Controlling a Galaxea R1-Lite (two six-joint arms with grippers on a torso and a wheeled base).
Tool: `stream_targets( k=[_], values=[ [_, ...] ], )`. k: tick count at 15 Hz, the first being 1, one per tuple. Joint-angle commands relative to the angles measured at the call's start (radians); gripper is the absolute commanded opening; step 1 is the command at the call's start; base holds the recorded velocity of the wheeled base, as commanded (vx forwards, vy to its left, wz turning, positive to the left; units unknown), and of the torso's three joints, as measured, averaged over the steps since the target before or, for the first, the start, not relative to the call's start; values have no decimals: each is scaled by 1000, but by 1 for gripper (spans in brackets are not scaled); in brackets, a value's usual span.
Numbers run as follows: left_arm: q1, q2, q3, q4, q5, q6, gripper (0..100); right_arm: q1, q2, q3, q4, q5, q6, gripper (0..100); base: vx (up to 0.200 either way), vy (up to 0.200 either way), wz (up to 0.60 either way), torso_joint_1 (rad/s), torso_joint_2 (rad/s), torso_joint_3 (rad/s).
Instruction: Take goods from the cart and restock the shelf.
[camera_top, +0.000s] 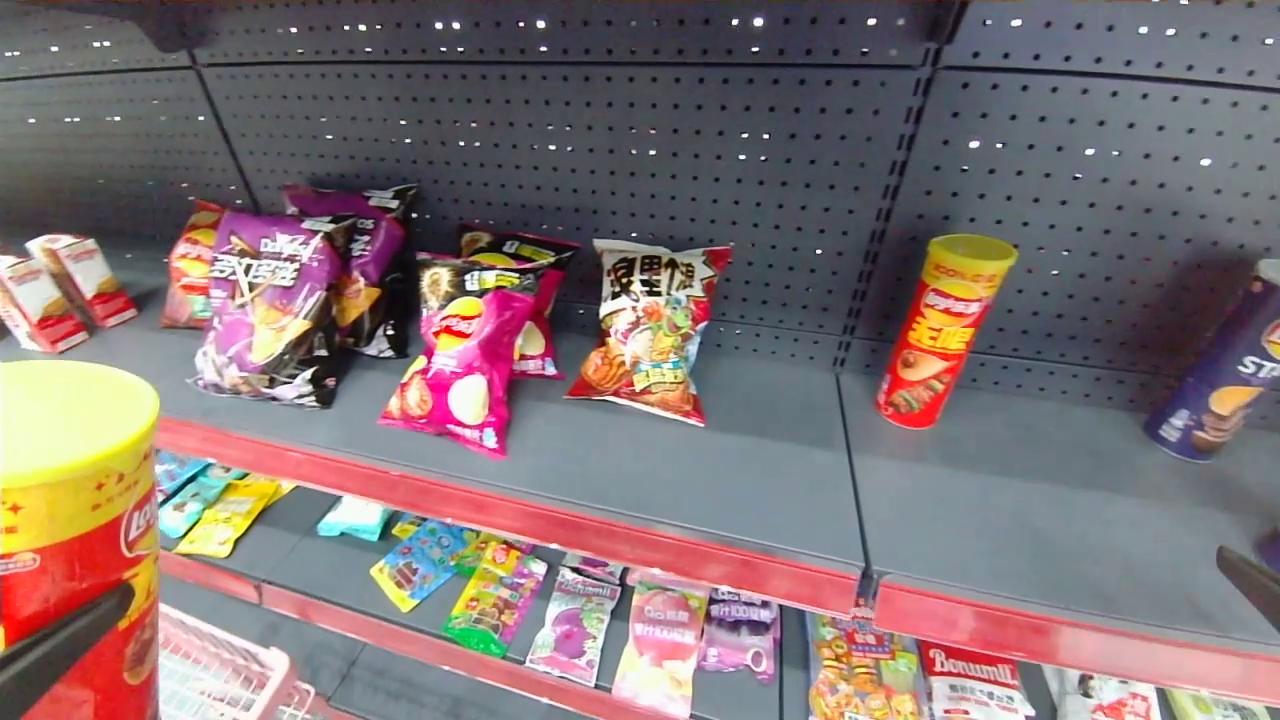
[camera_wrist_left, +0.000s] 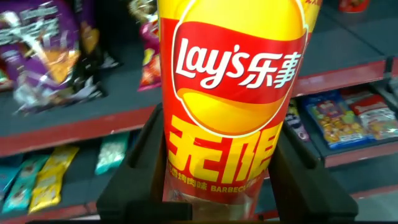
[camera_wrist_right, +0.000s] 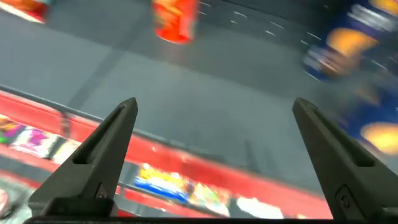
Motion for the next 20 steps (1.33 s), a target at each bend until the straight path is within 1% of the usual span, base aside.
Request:
stream_targets(
  k=[1, 2, 4, 5, 6, 7, 8, 9, 11, 12, 13, 14, 16, 19, 20],
  values=[
    [0, 2, 1, 0, -1, 0, 0, 0, 6, -1, -1, 1, -1, 100, 0, 0, 0, 0, 0, 0],
    [0, 1, 2, 0, -1, 0, 0, 2, 8, -1, -1, 2, -1, 100, 0, 0, 0, 0, 0, 0],
    [0, -1, 5, 0, 2, 0, 0, 6, 29, -2, -4, 54, -1, 100, 0, 0, 0, 0, 0, 0],
    [0, -1, 7, 0, 9, 0, 0, 14, 75, -30, -7, 125, -5, 100, 0, 0, 0, 0, 0, 0],
    [0, -3, 8, 1, 15, 0, 0, 14, 126, -51, -8, 154, -7, 100, 0, 0, 0, 0, 0, 0],
    [0, -15, 13, 3, 29, -2, 0, 26, 230, -93, -24, 159, -4, 100, 0, 0, 0, 0, 0, 0],
    [0, -24, 16, 6, 36, -6, 0, 34, 278, -117, -44, 162, 2, 100, 0, 0, 0, 0, 0, 0],
    [0, -42, 36, 6, 50, -15, 0, 65, 428, -169, -154, 174, 9, 100, 0, 0, 0, 0, 0, 0],
    [3, -95, 77, 6, 56, -15, 0, 74, 607, -186, -355, 188, 16, 100, 0, 0, 0, 0, 0, 0],
    [0, -128, 102, 7, 58, -15, 0, 92, 676, -186, -455, 202, 18, 100, 0, 0, 0, 0, 0, 0],
    [3, -145, 114, 11, 58, -15, 0, 114, 712, -191, -508, 222, 19, 100, 0, 0, 0, 0, 0, 0],
    [3, -151, 117, 20, 61, -15, 0, 131, 747, -212, -525, 237, 19, 100, 0, 0, 0, 0, 0, 0],
    [3, -150, 117, 29, 62, -15, 0, 155, 814, -271, -528, 235, 12, 100, 0, 0, 0, 0, 0, 0],
    [3, -148, 122, 29, 64, -15, 0, 155, 899, -332, -541, 235, -31, 100, 0, 0, 0, 0, 0, 0],
    [3, -147, 125, 29, 64, -15, 0, 155, 923, -347, -576, 235, -30, 100, 0, 0, 0, 0, 0, 0]
  ],
)
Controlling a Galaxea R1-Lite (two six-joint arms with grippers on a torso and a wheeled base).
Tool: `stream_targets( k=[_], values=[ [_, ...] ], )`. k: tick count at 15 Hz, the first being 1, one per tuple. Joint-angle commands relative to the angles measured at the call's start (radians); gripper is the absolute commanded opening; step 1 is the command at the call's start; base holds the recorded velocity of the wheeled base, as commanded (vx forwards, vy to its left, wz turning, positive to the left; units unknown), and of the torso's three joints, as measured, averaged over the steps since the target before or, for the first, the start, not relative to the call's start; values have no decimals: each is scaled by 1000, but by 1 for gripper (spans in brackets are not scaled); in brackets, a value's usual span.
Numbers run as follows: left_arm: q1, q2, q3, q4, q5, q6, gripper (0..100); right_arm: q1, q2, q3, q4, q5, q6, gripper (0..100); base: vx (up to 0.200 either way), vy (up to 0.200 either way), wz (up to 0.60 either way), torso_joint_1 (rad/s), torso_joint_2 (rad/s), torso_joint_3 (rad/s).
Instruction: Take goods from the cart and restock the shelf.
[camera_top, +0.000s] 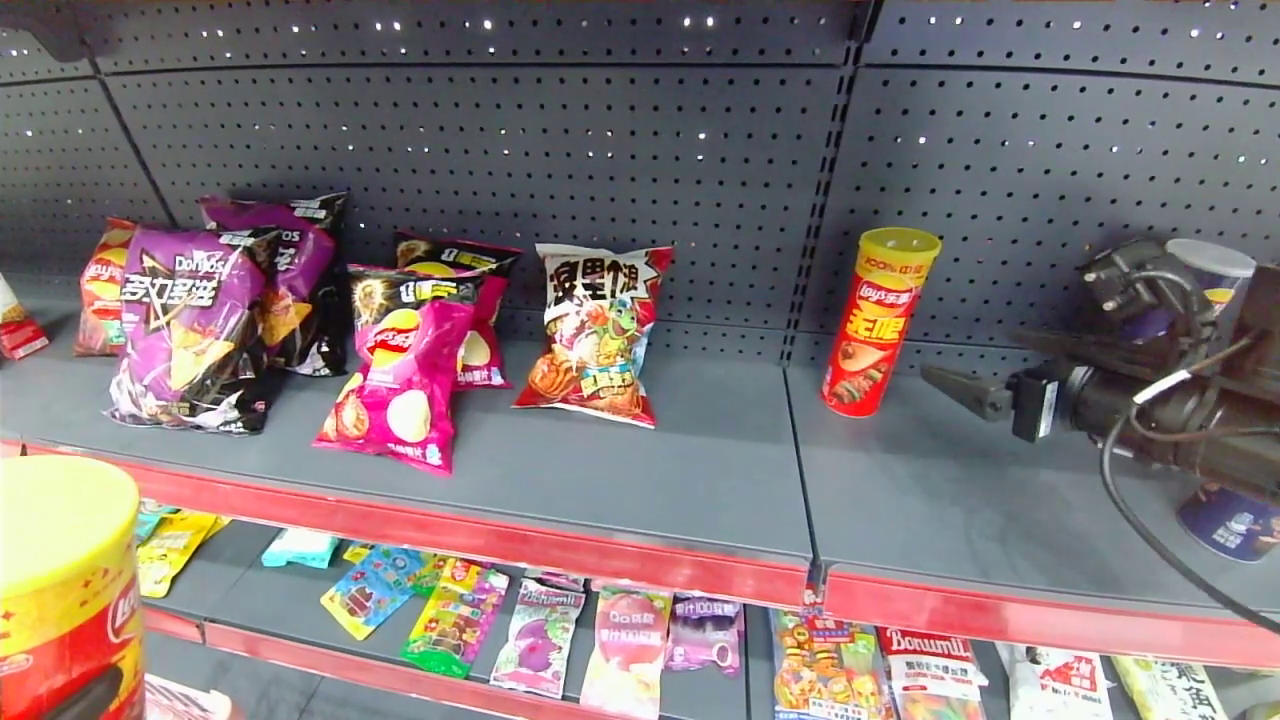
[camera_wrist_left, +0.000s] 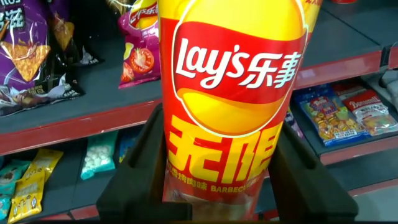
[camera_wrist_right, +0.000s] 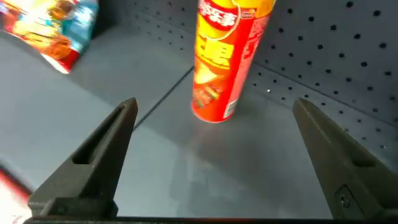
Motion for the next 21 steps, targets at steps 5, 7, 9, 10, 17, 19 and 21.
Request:
stream_targets(
  k=[5, 7, 9, 10, 17, 19, 21],
  values=[
    [0, 1, 6, 0, -1, 1, 0, 21, 196, -118, -136, -9, 2, 100, 0, 0, 0, 0, 0, 0],
    [0, 5, 6, 0, -1, 1, 0, 33, 241, -153, -142, -44, 6, 100, 0, 0, 0, 0, 0, 0],
    [0, 8, 7, 0, -1, 1, 0, 56, 258, -170, -142, -67, 14, 100, 0, 0, 0, 0, 0, 0],
    [0, 8, 7, 0, -1, 1, 0, 78, 265, -173, -142, -96, 20, 100, 0, 0, 0, 0, 0, 0],
    [0, 8, 6, 20, -3, 3, 0, 129, 305, -184, -179, -238, 60, 100, 0, 0, 0, 0, 0, 0],
    [0, 8, 6, 20, -1, 3, 0, 162, 310, -185, -179, -281, 83, 100, 0, 0, 0, 0, 0, 0],
    [0, 8, 6, 20, -3, 3, 0, 185, 322, -187, -179, -327, 105, 100, 0, 0, 0, 0, 0, 0]
  ],
)
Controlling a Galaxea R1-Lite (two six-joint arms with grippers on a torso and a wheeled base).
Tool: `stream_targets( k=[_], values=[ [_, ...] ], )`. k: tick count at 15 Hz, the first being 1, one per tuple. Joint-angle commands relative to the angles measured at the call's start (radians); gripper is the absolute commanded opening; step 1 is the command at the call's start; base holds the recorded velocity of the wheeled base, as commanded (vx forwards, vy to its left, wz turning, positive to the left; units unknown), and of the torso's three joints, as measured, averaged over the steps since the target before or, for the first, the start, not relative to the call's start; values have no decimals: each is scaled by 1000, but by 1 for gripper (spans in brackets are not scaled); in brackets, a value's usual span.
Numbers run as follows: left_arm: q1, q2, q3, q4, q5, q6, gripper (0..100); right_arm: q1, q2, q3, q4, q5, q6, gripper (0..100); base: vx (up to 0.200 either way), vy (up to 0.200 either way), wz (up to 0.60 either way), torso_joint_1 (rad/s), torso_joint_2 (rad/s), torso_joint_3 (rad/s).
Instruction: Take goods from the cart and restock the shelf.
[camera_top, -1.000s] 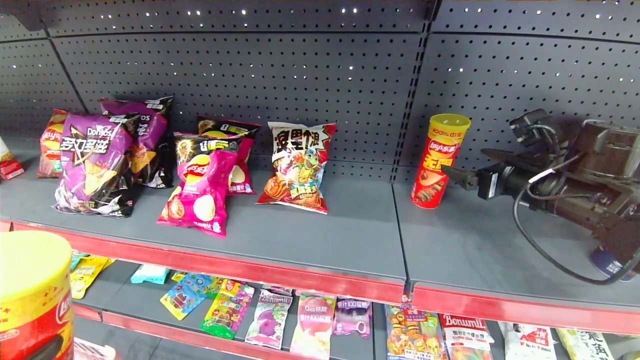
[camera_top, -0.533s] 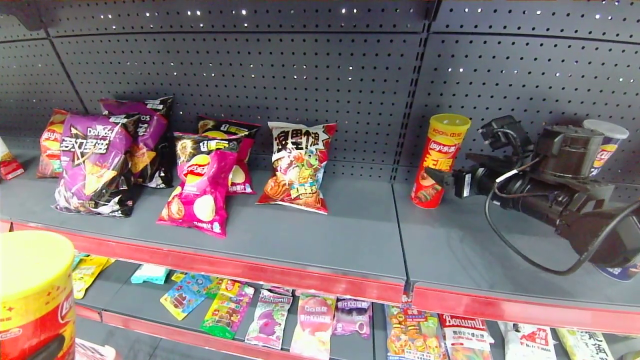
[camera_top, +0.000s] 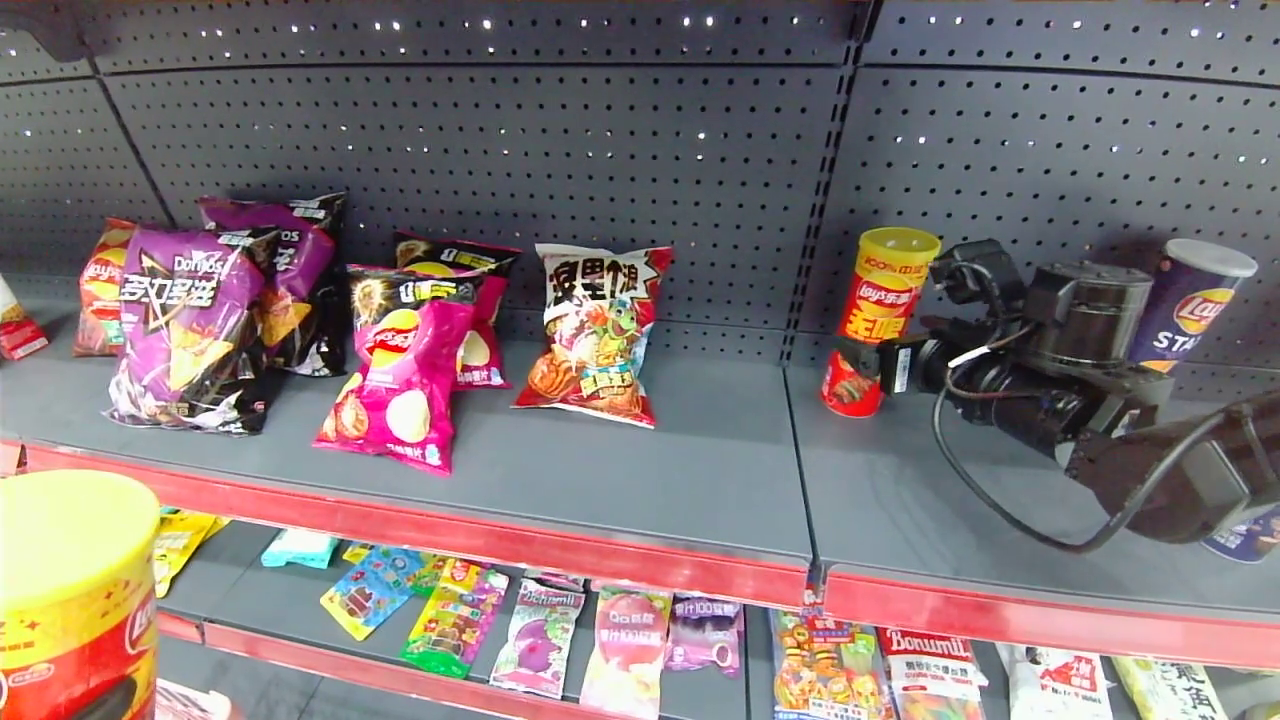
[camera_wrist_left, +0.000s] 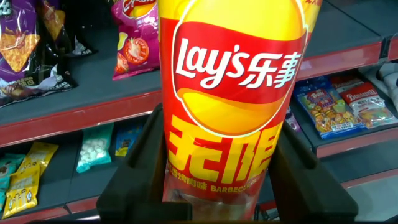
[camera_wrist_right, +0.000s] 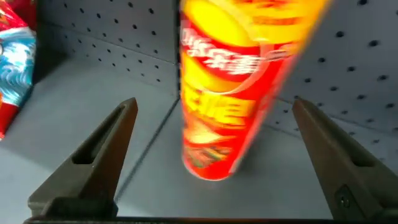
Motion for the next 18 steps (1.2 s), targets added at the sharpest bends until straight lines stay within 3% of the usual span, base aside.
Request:
stream_targets(
  k=[1, 18],
  values=[
    [0, 2, 0, -1, 0, 0, 0, 18, 13, -3, -7, -12, 3, 100, 0, 0, 0, 0, 0, 0],
    [-3, 3, 7, 0, -1, 0, 0, -20, 139, -155, -28, -52, -17, 100, 0, 0, 0, 0, 0, 0]
  ],
)
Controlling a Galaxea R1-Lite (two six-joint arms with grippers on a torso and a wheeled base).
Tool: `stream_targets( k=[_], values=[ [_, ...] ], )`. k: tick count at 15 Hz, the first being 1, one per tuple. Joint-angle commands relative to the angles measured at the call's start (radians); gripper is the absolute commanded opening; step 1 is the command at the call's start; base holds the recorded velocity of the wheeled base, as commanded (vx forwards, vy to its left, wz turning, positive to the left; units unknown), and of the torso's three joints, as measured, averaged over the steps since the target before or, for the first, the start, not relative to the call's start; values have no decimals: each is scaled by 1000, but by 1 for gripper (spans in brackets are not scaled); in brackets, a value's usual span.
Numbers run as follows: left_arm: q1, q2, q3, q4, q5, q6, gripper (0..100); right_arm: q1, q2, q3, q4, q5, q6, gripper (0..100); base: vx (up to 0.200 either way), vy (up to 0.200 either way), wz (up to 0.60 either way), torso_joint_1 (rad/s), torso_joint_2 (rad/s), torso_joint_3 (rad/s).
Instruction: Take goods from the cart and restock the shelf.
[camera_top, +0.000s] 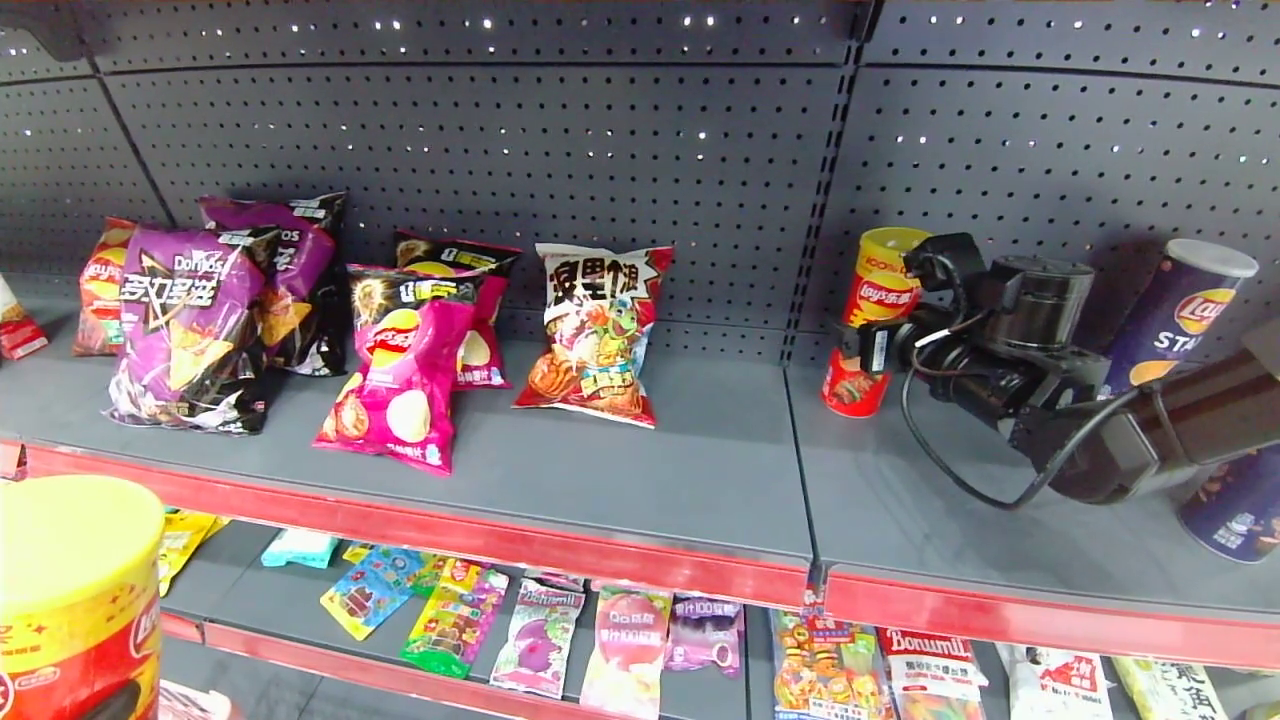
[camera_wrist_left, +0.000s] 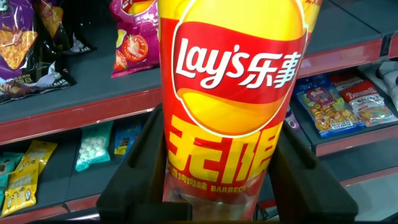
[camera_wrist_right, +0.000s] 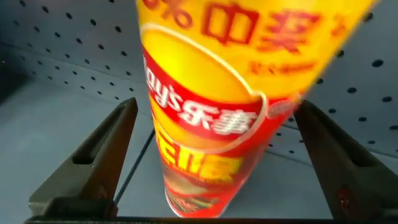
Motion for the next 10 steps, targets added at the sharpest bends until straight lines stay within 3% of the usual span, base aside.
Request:
stream_targets(
  k=[1, 10],
  values=[
    [0, 2, 0, 0, -2, 0, 0, -2, 13, -18, 0, -2, -1, 100, 0, 0, 0, 0, 0, 0],
    [0, 5, 2, 0, -5, 0, 0, -23, 67, -76, 0, -3, -1, 100, 0, 0, 0, 0, 0, 0]
  ],
)
